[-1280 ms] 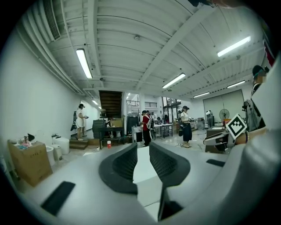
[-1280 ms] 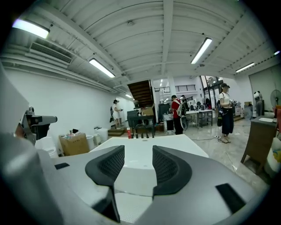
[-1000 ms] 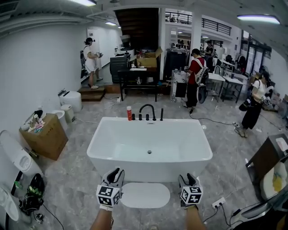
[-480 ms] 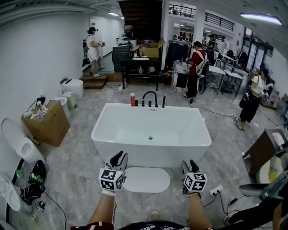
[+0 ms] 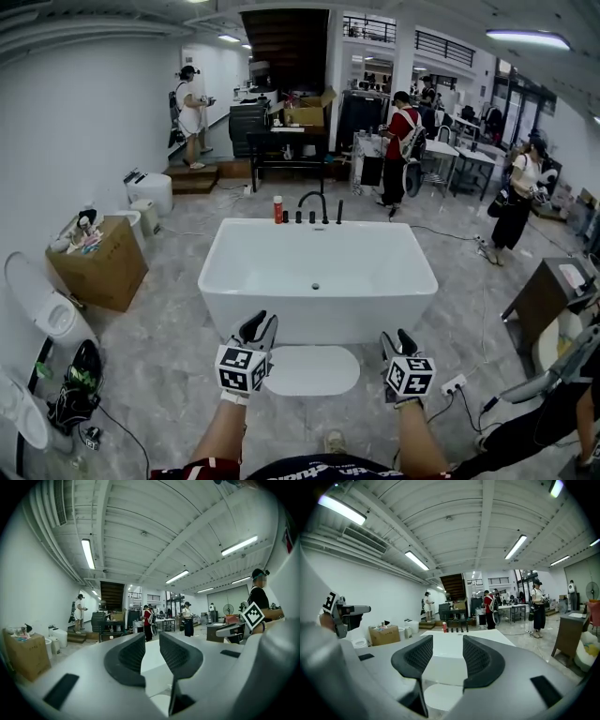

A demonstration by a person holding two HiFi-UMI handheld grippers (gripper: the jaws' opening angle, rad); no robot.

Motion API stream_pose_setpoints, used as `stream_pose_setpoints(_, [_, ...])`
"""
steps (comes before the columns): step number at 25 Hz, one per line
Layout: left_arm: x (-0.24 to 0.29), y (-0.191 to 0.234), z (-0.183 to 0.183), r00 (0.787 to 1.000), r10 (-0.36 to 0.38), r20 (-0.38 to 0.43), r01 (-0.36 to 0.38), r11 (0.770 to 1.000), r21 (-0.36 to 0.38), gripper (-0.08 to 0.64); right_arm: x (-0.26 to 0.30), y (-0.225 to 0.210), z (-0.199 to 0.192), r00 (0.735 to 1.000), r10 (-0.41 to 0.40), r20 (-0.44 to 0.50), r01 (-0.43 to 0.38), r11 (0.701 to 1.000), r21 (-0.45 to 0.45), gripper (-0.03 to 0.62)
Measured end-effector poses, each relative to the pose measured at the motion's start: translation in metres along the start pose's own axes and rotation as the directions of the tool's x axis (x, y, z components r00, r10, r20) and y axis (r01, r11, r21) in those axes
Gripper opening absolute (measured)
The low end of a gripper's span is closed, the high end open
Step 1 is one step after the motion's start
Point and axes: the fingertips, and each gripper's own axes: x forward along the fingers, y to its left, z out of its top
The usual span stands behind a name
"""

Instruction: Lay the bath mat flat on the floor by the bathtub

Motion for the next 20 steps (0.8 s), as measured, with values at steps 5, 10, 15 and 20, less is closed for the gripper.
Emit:
stream_pose_setpoints(5, [-0.026,0.000,0.003,1.000,-0.014,0.013,0.014,1.000,-0.012,0.097,-0.025,0.026,0.004,1.000,0.001,0.017,-0.001,1.000,-0.015,0.210])
stream_pose_setpoints(10, [-0.052,0.007,0.003,1.000,0.004,0.021,-0.004,1.000,-0.001,0.097,-0.043,0.055,0.000,1.000,0.005,0.027,-0.005,1.000,-0.023,0.210])
stream_pose_setpoints(15, [-0.068,0.003,0.000,0.999,0.012,0.048,-0.012,1.000,-0.010,0.074,-0.060,0.071,-0.005,1.000,0.013,0.024,-0.012,1.000,-0.027,0.212])
stream_pose_setpoints(20, [-0.075,-0.010,0.004,0.997,0.010,0.082,-0.010,1.000,-0.006,0.036,-0.076,0.067,-0.003,0.999,0.005,0.033,-0.004,1.000,-0.030,0.210])
